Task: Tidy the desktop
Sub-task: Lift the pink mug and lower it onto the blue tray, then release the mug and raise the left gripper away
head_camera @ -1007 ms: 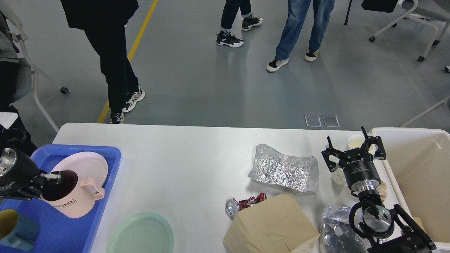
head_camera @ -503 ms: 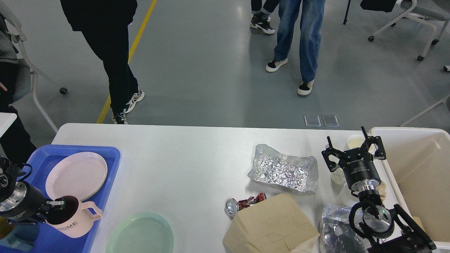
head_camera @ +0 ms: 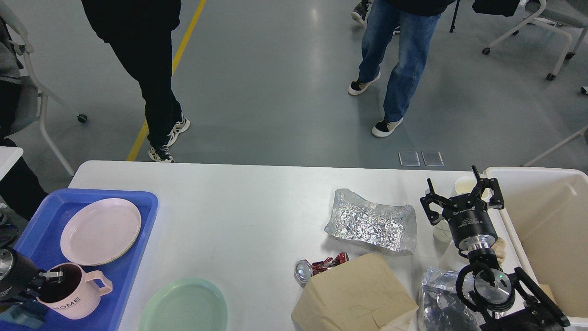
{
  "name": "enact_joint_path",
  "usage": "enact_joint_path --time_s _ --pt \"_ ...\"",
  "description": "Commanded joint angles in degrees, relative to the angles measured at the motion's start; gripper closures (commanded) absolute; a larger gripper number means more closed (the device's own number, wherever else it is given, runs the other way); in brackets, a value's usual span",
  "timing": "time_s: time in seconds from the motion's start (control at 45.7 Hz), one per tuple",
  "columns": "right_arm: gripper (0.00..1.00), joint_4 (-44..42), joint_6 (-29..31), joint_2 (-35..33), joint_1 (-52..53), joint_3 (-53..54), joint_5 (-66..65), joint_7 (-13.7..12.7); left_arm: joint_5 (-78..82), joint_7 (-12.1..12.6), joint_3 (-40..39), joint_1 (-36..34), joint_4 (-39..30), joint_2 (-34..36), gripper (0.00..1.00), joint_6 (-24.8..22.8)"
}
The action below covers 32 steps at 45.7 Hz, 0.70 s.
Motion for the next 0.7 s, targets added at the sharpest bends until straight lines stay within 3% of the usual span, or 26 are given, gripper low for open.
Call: enact_joint_path --time_s 0.0,0.109,0.263,0.306,0.416,0.679 --pt "0.00 0.00 0.00 -0.01 -0.01 0.00 0.00 0.00 -0.17 0.05 -1.25 1.11 0.30 0.18 0.99 0.19" --pt "0.00 0.00 0.00 -0.01 -0.01 0.00 0.00 0.00 -1.31 0.14 -2.13 1.55 0.30 0.18 0.86 0.27" --pt "0.00 0.00 0.00 -0.01 -0.01 0.00 0.00 0.00 -5.08 0.14 -2.22 1.28 0.39 -0.08 0.27 2.38" --pt "0.00 0.00 0.00 -0.01 -0.01 0.00 0.00 0.00 -5.70 0.32 -2.13 1.28 0.39 -0.09 0.17 2.56" --pt "0.00 0.00 0.00 -0.01 -0.01 0.00 0.00 0.00 -5.88 0.67 -1.78 1.11 0.12 0.09 0.07 1.60" --pt "0.00 0.00 0.00 -0.01 -0.01 0.00 0.00 0.00 -5.97 1.02 -0.99 0.05 -0.32 1.06 0.04 -1.13"
